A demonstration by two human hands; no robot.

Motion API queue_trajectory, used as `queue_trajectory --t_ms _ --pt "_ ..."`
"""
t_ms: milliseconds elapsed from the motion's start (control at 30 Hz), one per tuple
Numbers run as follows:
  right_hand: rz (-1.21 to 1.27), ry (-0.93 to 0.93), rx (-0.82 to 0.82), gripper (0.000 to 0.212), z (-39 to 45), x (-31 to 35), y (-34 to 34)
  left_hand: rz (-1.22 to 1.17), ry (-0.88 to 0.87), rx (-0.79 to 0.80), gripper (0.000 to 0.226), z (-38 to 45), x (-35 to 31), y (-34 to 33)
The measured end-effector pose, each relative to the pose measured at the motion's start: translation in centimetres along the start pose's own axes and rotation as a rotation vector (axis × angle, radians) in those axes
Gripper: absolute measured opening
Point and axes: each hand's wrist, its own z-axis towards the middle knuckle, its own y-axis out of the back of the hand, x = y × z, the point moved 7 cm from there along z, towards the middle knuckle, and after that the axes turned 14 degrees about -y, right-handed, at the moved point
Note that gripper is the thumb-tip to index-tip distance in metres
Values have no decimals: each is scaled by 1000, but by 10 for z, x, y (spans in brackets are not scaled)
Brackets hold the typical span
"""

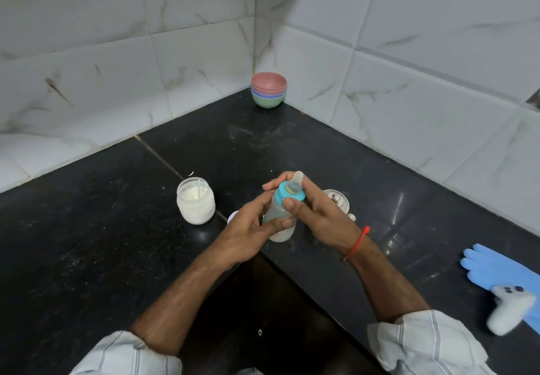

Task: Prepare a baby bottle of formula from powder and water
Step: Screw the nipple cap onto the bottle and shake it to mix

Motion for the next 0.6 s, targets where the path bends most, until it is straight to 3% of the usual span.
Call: queue_trajectory --t_ms 233,333,433,600 --pt "8 -50 -324 38 0 -14 4 68 -4 -15 44 6 2 -1" --pt "-102 -87 -290 55 5 -15 7 29 -10 -49 52 5 2 -3" --pt "-153 -6 -261 79 2 -8 9 -18 8 -61 70 5 4 0" --pt "-254 64 -259 69 -3 0 15 -65 57 -73 103 4 9 1"
